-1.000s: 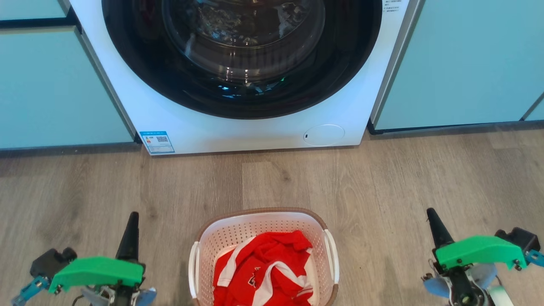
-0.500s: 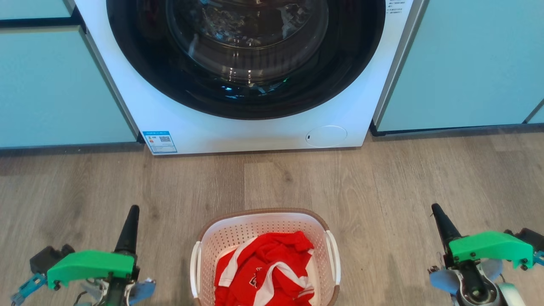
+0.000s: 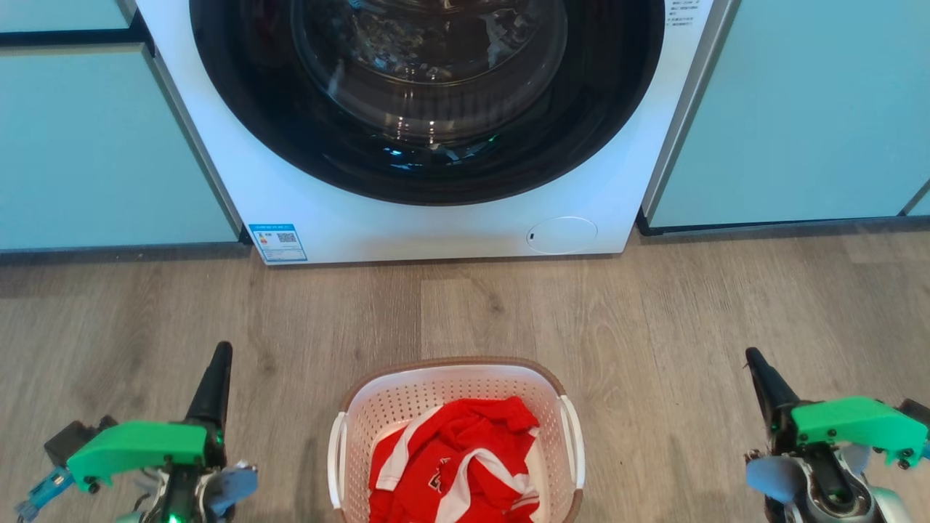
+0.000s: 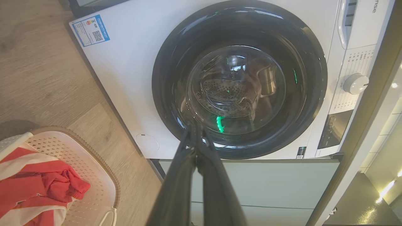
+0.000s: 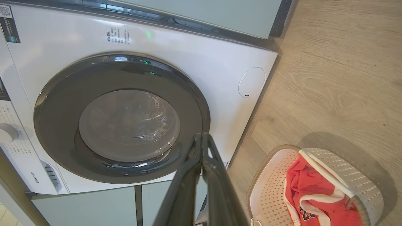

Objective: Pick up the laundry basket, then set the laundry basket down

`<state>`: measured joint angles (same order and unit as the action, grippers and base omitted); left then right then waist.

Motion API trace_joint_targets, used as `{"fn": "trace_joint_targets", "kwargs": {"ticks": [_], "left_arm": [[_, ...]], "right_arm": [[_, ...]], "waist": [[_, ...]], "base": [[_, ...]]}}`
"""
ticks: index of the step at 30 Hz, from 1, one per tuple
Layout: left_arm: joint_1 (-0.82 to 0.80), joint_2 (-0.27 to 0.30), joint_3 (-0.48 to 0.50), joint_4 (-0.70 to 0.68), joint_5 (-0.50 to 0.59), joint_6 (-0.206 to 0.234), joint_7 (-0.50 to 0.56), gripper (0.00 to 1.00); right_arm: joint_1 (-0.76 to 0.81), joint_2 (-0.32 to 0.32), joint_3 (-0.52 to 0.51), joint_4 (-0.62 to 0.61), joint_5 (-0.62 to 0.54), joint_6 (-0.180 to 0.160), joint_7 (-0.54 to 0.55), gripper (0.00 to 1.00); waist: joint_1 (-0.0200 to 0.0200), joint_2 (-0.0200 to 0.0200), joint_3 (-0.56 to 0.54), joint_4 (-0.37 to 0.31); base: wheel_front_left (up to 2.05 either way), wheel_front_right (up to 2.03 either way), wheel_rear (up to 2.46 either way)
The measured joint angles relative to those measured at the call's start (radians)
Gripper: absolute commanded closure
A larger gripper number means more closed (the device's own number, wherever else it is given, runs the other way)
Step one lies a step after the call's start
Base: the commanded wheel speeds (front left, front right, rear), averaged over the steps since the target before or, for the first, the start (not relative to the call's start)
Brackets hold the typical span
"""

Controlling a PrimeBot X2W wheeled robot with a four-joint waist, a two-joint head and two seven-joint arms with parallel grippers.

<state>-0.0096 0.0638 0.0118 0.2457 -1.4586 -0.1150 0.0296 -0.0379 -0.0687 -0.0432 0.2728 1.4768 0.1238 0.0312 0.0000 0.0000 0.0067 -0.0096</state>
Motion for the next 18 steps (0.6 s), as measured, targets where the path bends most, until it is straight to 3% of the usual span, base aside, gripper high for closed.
{"fn": "trace_joint_targets", "kwargs": {"ticks": [18], "left_arm": [[-0.039, -0.001, 0.029, 0.028, -0.179, -0.009, 0.049, 1.00]], "right_arm": [[-0.021, 0.001, -0.051, 0.002, 0.155, 0.000, 0.048, 1.00]], "waist": [[0.0000, 0.0000, -0.003, 0.010]], "base": [[0.00, 0.00, 0.00]]}}
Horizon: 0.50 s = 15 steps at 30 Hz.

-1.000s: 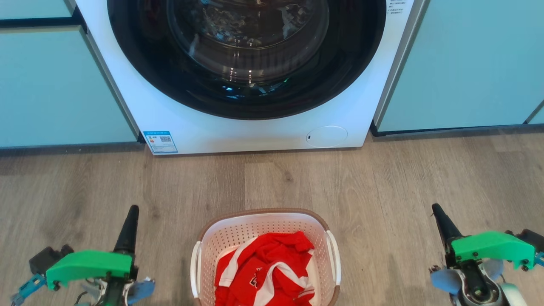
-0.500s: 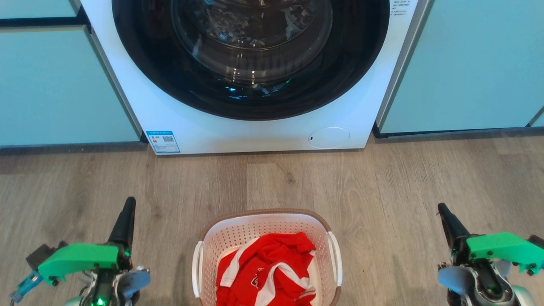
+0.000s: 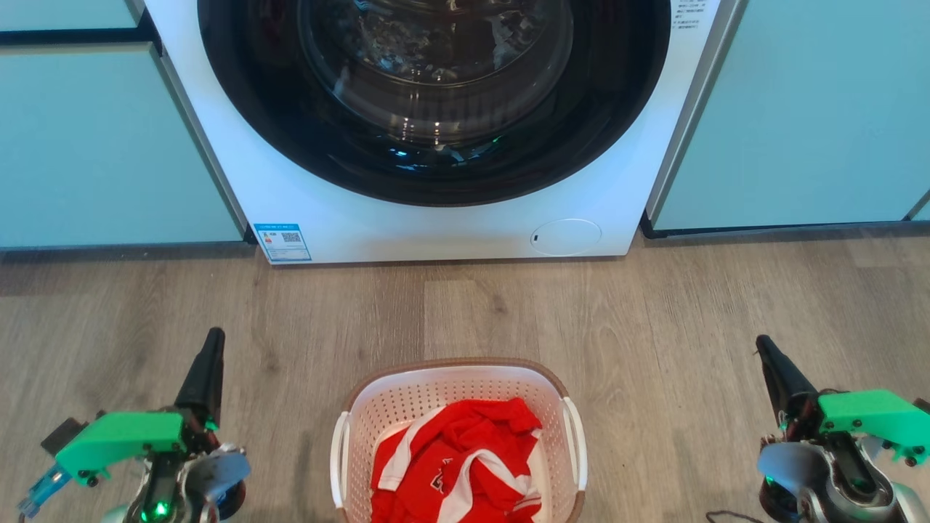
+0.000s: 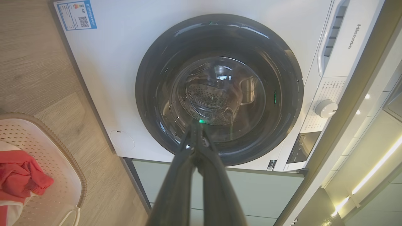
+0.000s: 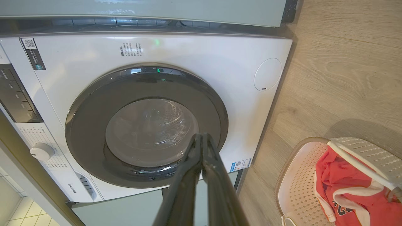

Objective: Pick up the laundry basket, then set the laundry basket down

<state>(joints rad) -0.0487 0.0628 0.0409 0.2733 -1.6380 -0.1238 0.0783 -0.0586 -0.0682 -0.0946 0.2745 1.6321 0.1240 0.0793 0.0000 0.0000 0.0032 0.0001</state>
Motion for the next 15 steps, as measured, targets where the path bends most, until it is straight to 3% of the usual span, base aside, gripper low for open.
{"fn": "trace_joint_targets", "kwargs": {"ticks": [15], "left_arm": [[0.000, -0.001, 0.003, 0.000, 0.000, 0.000, 0.001, 1.00]], "right_arm": [[0.000, 0.001, -0.004, 0.001, 0.000, 0.000, 0.003, 1.00]], "waist": [[0.0000, 0.0000, 0.000, 0.000]], "base": [[0.00, 0.00, 0.00]]}}
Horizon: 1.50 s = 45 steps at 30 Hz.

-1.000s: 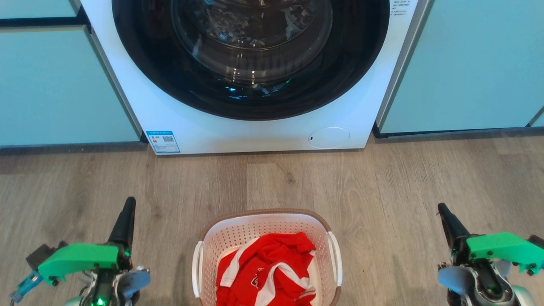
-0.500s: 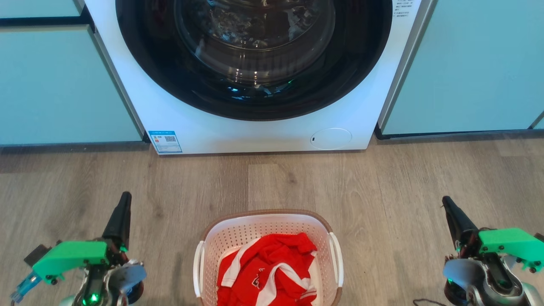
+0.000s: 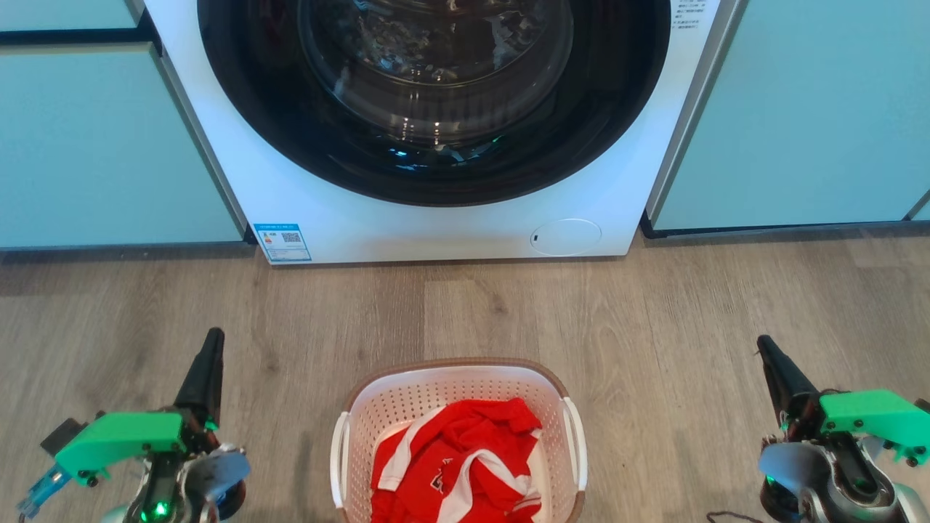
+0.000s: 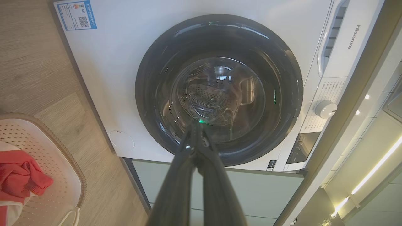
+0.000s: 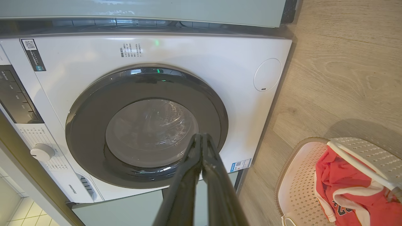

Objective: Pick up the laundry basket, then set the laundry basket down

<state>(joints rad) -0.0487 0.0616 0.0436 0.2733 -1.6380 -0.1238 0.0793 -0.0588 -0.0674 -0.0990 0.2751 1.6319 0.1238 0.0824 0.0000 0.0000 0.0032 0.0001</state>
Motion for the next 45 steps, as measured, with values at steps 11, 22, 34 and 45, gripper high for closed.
{"fn": "trace_joint_targets", "kwargs": {"ticks": [11, 22, 34, 45], "left_arm": [[0.000, -0.001, 0.002, 0.000, 0.001, 0.000, 0.008, 1.00], [0.000, -0.003, 0.004, 0.000, 0.001, 0.000, 0.008, 1.00], [0.000, -0.004, 0.006, 0.000, 0.001, 0.000, 0.009, 1.00], [0.000, -0.005, 0.010, 0.000, 0.003, 0.000, 0.013, 1.00]], "right_arm": [[0.000, 0.001, -0.003, 0.000, 0.000, 0.000, 0.002, 1.00], [0.000, 0.003, -0.007, 0.000, -0.002, 0.000, 0.006, 1.00], [0.000, 0.007, -0.009, 0.000, -0.003, 0.000, 0.010, 1.00], [0.000, 0.007, -0.013, 0.000, -0.003, 0.000, 0.013, 1.00]], "waist": [[0.0000, 0.0000, 0.000, 0.000], [0.0000, 0.0000, 0.000, 0.000], [0.0000, 0.0000, 0.000, 0.000], [0.0000, 0.0000, 0.000, 0.000]], "base": [[0.00, 0.00, 0.00], [0.00, 0.00, 0.00], [0.00, 0.00, 0.00], [0.00, 0.00, 0.00]]}}
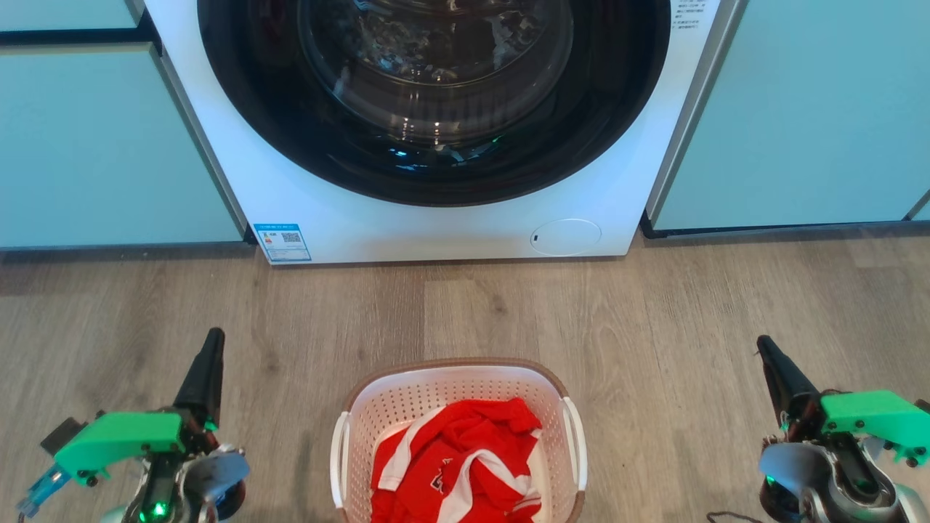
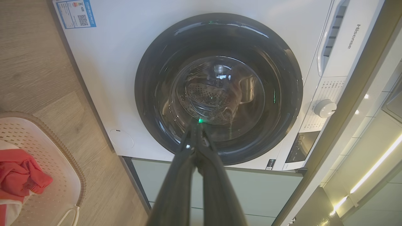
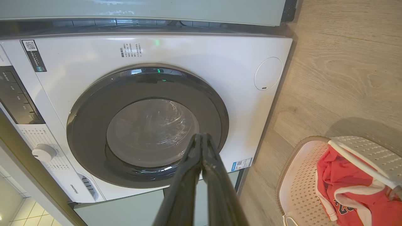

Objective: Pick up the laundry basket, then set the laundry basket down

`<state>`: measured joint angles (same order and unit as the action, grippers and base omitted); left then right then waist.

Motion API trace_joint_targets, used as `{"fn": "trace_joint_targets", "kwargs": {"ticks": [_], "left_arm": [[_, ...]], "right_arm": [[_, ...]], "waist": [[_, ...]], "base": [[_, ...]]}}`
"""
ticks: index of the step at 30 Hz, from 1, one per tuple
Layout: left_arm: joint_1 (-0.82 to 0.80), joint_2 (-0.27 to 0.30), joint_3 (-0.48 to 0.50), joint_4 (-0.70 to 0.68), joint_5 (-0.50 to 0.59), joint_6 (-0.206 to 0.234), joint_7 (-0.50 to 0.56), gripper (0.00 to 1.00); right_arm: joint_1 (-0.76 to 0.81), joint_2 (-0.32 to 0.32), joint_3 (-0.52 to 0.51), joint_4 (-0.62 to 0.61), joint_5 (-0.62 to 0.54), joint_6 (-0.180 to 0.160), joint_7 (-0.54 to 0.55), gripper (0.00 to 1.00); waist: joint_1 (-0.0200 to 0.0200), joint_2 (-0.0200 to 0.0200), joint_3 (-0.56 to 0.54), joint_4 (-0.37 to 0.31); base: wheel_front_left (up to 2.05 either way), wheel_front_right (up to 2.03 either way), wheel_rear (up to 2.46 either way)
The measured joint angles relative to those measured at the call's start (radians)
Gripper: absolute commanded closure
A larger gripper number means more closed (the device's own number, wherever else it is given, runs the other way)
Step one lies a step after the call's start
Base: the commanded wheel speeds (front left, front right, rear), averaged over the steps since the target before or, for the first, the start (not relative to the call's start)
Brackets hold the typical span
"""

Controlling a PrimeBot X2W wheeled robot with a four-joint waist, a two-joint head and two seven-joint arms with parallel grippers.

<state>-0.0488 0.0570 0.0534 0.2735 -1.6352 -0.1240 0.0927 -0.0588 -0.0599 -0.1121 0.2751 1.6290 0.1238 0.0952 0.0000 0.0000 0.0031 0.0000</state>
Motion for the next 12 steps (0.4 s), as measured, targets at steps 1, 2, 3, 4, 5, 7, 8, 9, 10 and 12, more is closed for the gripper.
{"fn": "trace_joint_targets", "kwargs": {"ticks": [1, 2, 3, 4, 5, 7, 8, 9, 10, 12], "left_arm": [[0.000, 0.000, 0.001, 0.000, 0.002, 0.000, 0.000, 1.00], [0.000, 0.000, 0.001, 0.000, 0.007, 0.000, 0.000, 1.00], [0.000, 0.000, 0.002, 0.000, 0.007, 0.000, 0.000, 1.00], [0.000, 0.000, 0.003, 0.000, 0.008, 0.000, 0.003, 1.00], [0.000, 0.000, 0.004, 0.000, 0.008, 0.000, 0.003, 1.00], [0.000, -0.001, 0.007, 0.000, 0.008, 0.000, 0.003, 1.00], [0.000, -0.001, 0.008, 0.000, 0.008, 0.000, 0.003, 1.00], [0.000, -0.001, 0.010, 0.000, 0.008, 0.000, 0.003, 1.00], [0.000, -0.001, 0.011, 0.000, 0.008, 0.000, 0.003, 1.00], [0.000, -0.001, 0.013, 0.000, 0.008, 0.000, 0.003, 1.00]], "right_arm": [[0.000, 0.000, 0.000, 0.000, 0.000, 0.000, 0.000, 1.00], [0.000, 0.000, 0.000, 0.000, 0.000, 0.000, 0.000, 1.00], [0.000, 0.000, -0.001, 0.000, 0.000, 0.000, 0.000, 1.00], [0.000, 0.000, -0.001, 0.000, 0.000, 0.000, 0.000, 1.00], [0.000, 0.000, -0.001, 0.000, 0.000, 0.000, 0.000, 1.00], [0.000, 0.000, -0.002, 0.000, -0.002, 0.000, 0.000, 1.00], [0.000, 0.000, -0.002, 0.000, -0.002, 0.000, 0.000, 1.00], [0.000, 0.001, -0.002, 0.000, -0.002, 0.000, 0.000, 1.00], [0.000, 0.001, -0.003, 0.000, -0.002, 0.000, 0.000, 1.00], [0.000, 0.001, -0.004, 0.000, -0.002, 0.000, 0.000, 1.00]], "waist": [[0.0000, 0.0000, 0.000, 0.000], [0.0000, 0.0000, 0.000, 0.000], [0.0000, 0.0000, 0.000, 0.000], [0.0000, 0.0000, 0.000, 0.000], [0.0000, 0.0000, 0.000, 0.000], [0.0000, 0.0000, 0.000, 0.000], [0.0000, 0.0000, 0.000, 0.000], [0.0000, 0.0000, 0.000, 0.000], [0.0000, 0.0000, 0.000, 0.000], [0.0000, 0.0000, 0.000, 0.000]], "base": [[0.00, 0.00, 0.00], [0.00, 0.00, 0.00], [0.00, 0.00, 0.00], [0.00, 0.00, 0.00], [0.00, 0.00, 0.00], [0.00, 0.00, 0.00], [0.00, 0.00, 0.00], [0.00, 0.00, 0.00], [0.00, 0.00, 0.00], [0.00, 0.00, 0.00]]}}
